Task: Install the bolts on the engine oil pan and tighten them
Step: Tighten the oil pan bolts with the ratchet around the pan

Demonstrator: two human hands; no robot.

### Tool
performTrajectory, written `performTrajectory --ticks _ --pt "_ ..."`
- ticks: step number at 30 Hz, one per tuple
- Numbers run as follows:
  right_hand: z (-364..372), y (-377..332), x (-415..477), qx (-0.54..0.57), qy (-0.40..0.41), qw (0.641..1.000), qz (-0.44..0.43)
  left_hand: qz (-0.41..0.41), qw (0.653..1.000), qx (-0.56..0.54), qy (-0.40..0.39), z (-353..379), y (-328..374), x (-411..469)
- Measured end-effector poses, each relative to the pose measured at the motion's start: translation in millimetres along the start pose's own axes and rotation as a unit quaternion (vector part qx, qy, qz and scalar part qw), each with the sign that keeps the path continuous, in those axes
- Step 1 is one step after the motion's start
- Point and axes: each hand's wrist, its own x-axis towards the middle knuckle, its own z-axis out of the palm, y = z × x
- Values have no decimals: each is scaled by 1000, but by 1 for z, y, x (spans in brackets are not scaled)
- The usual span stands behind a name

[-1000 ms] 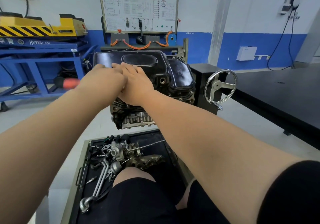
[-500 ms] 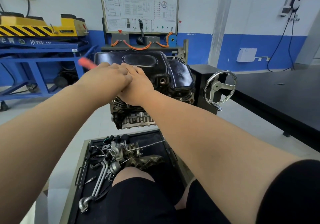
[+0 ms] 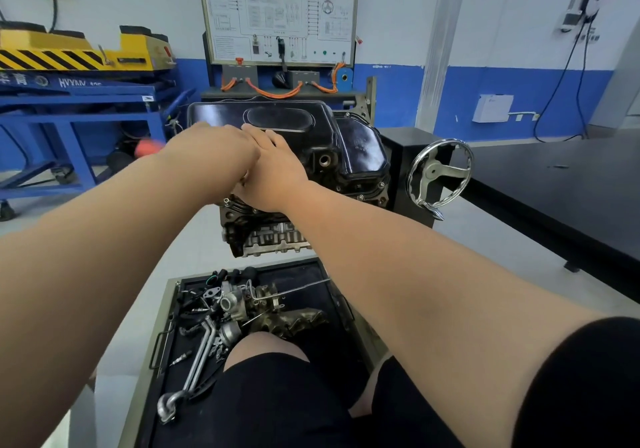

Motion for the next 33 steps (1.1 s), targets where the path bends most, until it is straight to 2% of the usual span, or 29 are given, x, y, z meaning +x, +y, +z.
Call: performTrajectory --ticks 3,6,8,10,12,14,16,20,23,24,26,29,31,33 --pt "-2 0 4 15 11 1000 10 95 990 72 73 8 -7 -7" --pt "-2 1 5 30 16 999 12 114 980 94 130 17 -6 -10" --pt "-1 0 6 35 17 999 17 73 988 68 118 17 -9 -11" --pt "0 -2 7 28 16 999 16 -13 996 24 86 14 -8 -10" --pt "1 -1 7 2 7 1000 5 -89 992 -82 38 10 0 -7" --pt "2 1 7 -2 7 1000 1 -119 982 -149 15 8 10 -3" --pt "2 1 6 18 29 999 13 -83 991 -95 38 6 9 -1" --pt "2 -2 9 31 29 999 31 61 993 59 77 10 -4 -9" --pt "3 -1 10 21 29 999 29 91 985 92 115 15 -5 -9" --pt "3 0 10 18 29 999 27 69 988 69 117 17 -6 -9" --pt "5 -1 8 8 30 999 18 -13 992 -66 110 18 -5 -10" --pt "6 -1 8 -39 13 999 1 -123 959 -242 82 17 6 -10" --pt "7 0 7 -49 17 999 1 -128 955 -255 78 16 10 -4" --pt "5 -1 6 -28 26 999 8 -83 976 -191 67 12 8 -3"
